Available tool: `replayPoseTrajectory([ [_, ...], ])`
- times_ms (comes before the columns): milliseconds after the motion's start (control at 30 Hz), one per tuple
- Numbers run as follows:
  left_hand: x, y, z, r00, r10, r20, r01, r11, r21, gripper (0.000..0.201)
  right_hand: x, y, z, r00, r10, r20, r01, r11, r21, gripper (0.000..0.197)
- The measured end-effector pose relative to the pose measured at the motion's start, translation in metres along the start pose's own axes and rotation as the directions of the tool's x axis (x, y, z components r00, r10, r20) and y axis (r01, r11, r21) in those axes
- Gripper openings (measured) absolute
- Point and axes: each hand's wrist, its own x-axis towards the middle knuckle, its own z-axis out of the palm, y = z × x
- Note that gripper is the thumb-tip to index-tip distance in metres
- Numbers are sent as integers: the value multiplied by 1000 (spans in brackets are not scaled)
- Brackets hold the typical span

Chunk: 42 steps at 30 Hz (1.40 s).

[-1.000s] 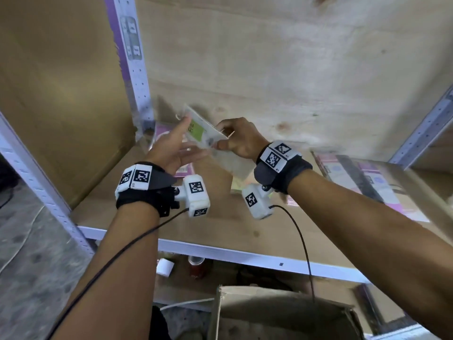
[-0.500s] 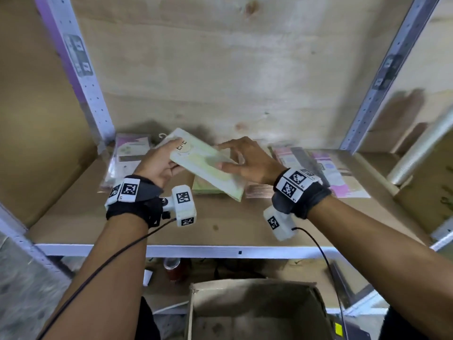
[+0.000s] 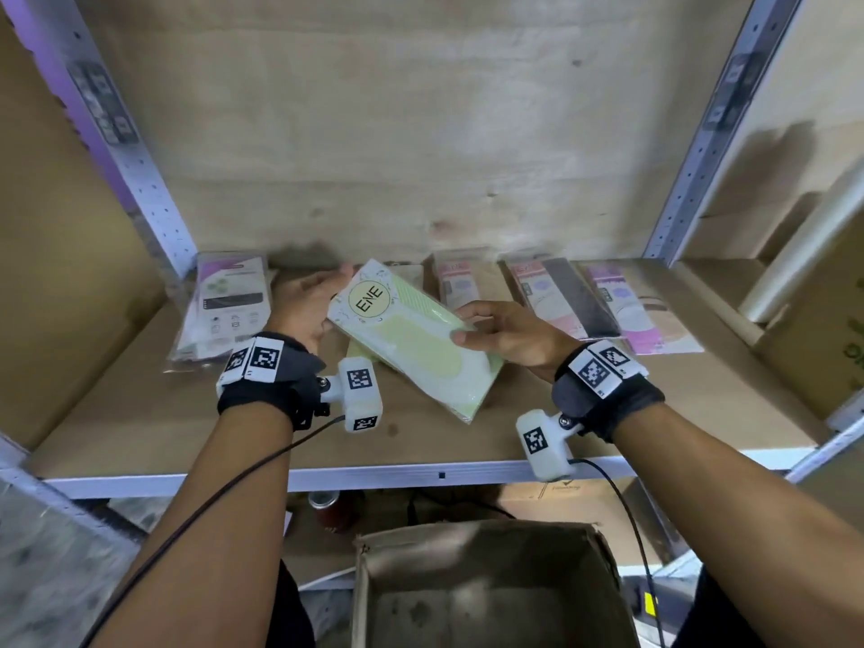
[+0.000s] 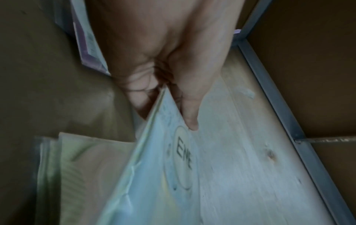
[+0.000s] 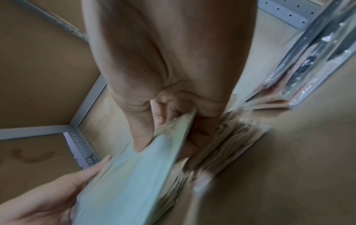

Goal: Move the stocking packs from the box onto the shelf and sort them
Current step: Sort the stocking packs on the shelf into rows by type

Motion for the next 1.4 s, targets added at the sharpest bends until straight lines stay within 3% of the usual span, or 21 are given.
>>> replayPoseTrajectory([
  [100, 4, -3, 1, 988, -120, 96, 120, 993, 1, 40, 0, 3, -2, 1000, -19, 16, 19, 1000, -12, 13],
  [167, 3, -3, -1, 954, -237, 181, 236, 971, 27, 47, 0, 3, -4, 999, -23, 25, 24, 999, -29, 12],
  [233, 1, -3, 0, 939, -272, 211, 266, 962, 58, 40, -2, 2, -5, 1000, -19, 24, 20, 999, -39, 13],
  [300, 0, -3, 4, 945, -248, 215, 256, 967, -11, 36, -4, -1, -4, 1000, -13, 6, 13, 1000, -19, 19],
  [367, -1, -3, 9, 948, -194, 250, 234, 962, -142, 44, -5, -4, -1, 1000, -5, -19, 5, 1000, 21, 28],
  [467, -4, 0, 13, 941, -111, 319, 178, 966, -189, 43, -6, -9, 4, 998, -12, -64, 18, 995, 98, 34],
  [533, -7, -1, 17, 930, -95, 354, 151, 979, -134, 35, -6, -13, 7, 994, -39, -102, 54, 987, 154, 29],
  [600, -11, -4, 18, 897, -114, 428, 127, 992, -2, 41, -6, -16, 11, 989, -47, -140, 78, 972, 224, 18],
  [700, -14, -7, 16, 835, -172, 522, 111, 983, 145, 51, -5, -20, 17, 984, -14, -175, 64, 957, 283, 19],
  [833, -12, -9, 7, 864, -149, 480, 78, 983, 164, 51, -6, -21, 24, 988, 19, -156, 34, 942, 333, 14],
  [967, -6, -13, -3, 897, -93, 431, 61, 994, 87, 35, -6, -22, 28, 994, 43, -99, -1, 919, 395, 28],
  [1033, -4, -14, -6, 917, -66, 394, 57, 998, 34, 28, -3, -24, 31, 991, 80, -112, -31, 922, 385, 32],
  [1167, 0, -12, -6, 955, -62, 289, 82, 995, -57, 36, 13, -30, 41, 970, 126, -207, -44, 931, 362, 33],
  [1267, 2, -10, -8, 954, -96, 285, 83, 995, 56, 37, 32, -36, 46, 950, 146, -276, -45, 939, 341, 36],
  [1400, 7, -10, -12, 941, -103, 322, 23, 970, 243, 41, 60, -40, 46, 942, 188, -279, -122, 964, 236, 16],
])
